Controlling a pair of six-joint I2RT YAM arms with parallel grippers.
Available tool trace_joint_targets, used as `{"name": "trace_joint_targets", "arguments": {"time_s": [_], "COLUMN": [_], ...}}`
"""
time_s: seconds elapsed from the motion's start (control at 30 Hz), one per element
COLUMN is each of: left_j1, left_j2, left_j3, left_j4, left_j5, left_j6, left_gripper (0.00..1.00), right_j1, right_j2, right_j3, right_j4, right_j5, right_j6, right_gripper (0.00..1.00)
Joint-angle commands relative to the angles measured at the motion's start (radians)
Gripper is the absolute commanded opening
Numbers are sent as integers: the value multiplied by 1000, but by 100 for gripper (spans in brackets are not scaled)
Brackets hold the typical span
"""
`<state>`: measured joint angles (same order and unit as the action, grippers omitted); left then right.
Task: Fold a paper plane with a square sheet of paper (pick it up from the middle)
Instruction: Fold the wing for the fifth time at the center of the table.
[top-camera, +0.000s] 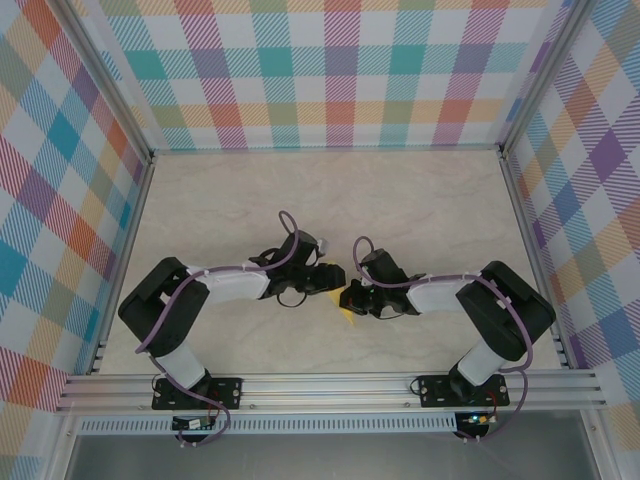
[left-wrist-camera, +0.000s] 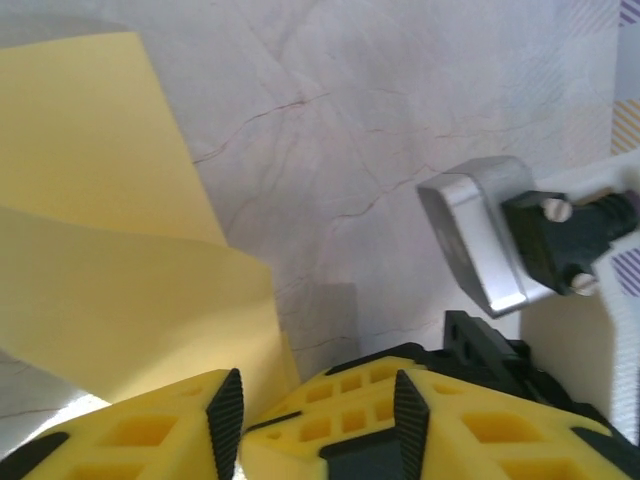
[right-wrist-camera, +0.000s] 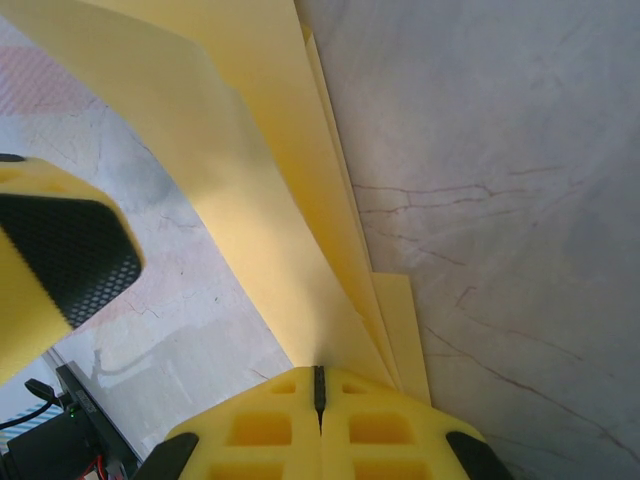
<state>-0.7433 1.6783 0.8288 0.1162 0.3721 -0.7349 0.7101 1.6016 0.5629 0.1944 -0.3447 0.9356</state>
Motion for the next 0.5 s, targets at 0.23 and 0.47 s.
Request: {"name": "trace_joint_targets", "arguments": {"time_s": [0.23, 0.47], "left_j1": [17, 57], "left_j2": [95, 104], "left_j3": [-21, -40], "left_j4": [97, 89], "left_j5": [-72, -80], "left_j6": [-33, -21], "left_gripper": [35, 34], "right_j1": [-4, -4], "right_j2": [35, 42], "right_j3": [-31, -26], "right_j4": [-162, -188], "right_j5": [52, 55], "right_j6": [-3, -21], "right_gripper": [3, 2]}}
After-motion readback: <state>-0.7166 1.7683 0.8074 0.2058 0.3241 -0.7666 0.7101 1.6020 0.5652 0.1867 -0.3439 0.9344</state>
